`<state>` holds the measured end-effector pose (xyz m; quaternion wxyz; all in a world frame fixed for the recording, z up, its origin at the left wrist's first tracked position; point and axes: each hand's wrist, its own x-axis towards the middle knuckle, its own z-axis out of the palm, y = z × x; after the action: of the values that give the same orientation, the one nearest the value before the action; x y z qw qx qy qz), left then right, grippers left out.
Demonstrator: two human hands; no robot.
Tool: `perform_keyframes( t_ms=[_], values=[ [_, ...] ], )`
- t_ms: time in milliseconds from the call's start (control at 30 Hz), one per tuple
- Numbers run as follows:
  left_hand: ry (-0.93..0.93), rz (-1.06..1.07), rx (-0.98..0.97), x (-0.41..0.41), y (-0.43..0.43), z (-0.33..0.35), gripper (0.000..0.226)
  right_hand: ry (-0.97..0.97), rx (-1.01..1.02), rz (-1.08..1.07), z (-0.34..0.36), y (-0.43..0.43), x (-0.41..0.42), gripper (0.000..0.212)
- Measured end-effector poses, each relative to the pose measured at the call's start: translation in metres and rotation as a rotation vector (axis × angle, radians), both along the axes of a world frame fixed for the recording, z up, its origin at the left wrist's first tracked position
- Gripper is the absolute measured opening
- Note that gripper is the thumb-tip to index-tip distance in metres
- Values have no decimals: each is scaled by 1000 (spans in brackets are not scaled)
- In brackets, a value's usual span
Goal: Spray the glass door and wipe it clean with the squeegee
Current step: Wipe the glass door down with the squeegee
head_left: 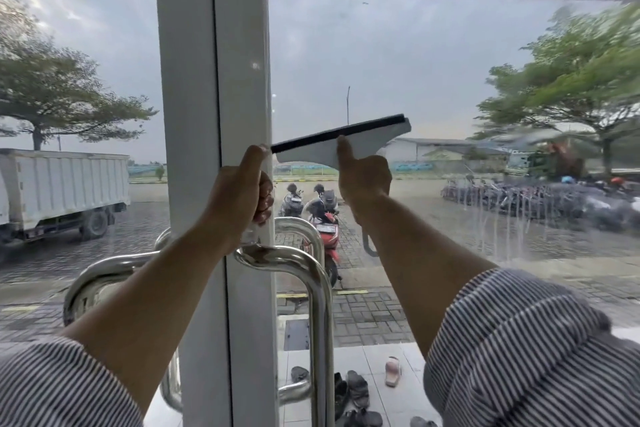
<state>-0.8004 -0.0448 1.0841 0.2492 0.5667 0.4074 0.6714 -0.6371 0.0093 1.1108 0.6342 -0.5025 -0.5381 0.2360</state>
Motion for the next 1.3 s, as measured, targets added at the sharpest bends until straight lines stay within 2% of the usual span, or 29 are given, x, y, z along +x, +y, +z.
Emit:
perform_keyframes(
  t_ms=[133, 200, 333, 433, 567, 633, 767, 900, 1134, 1300],
  values=[
    [-17, -28, -15, 9, -3, 1, 56, -84, 6, 26, 3, 2, 11, 70],
    [-21, -37, -5, 11, -7, 2, 55, -57, 0, 77, 12, -1, 12, 76],
    [-7, -30, 40, 11, -12, 5, 56, 135, 41, 98, 42, 0, 4, 81],
    [-23, -34, 67, 9, -13, 5, 58, 103, 59, 52, 51, 7, -6, 75],
    [-43, -19, 139, 9, -11, 0, 61, -118, 119, -8, 41, 11, 6, 64],
    [-52, -14, 167, 12, -9, -2, 61, -305, 155, -5, 31, 11, 14, 58],
    [-122, -30, 176, 31, -3, -1, 53, -758, 175, -53, 19, 8, 25, 59],
    [-85, -17, 189, 61, 1, 0, 54, -1066, 162, -129, 33, -2, 52, 57],
    [-39, -13, 155, 121, 5, -4, 62, -1430, 109, -271, 40, -4, 131, 56],
    [-27, 3, 146, 158, 7, 1, 60, -1490, 75, -350, 49, 1, 192, 51]
  ],
)
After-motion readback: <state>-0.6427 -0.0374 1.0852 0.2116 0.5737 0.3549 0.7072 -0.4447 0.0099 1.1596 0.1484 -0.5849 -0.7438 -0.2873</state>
